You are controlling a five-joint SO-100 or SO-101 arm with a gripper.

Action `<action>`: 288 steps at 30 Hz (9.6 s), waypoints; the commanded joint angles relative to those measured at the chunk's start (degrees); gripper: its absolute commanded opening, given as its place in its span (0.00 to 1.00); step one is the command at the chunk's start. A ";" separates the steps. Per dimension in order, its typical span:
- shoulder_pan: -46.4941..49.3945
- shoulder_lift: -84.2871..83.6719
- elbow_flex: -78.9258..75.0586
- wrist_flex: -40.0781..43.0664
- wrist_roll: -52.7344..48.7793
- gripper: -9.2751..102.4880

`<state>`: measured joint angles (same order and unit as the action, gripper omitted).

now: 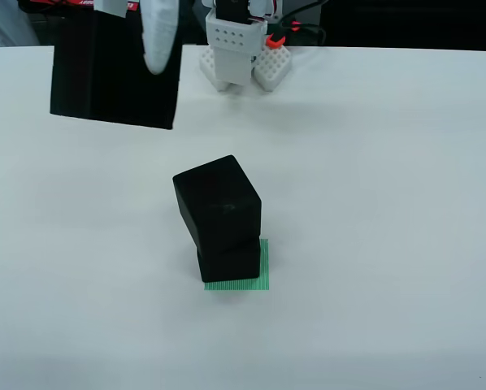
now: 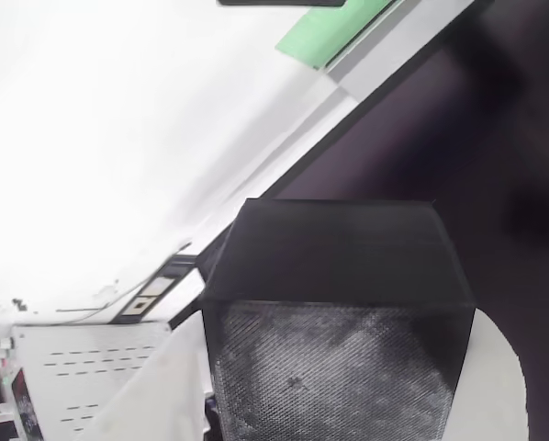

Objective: Stack 3 Blocks on the chosen place.

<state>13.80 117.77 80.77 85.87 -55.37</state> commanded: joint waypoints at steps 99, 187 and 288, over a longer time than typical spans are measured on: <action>-5.71 41.57 93.60 -95.19 -31.90 0.39; -22.24 65.04 64.07 -38.32 39.20 0.08; -13.97 79.10 98.70 -36.30 56.43 0.08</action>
<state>0.18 196.52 177.71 50.19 1.23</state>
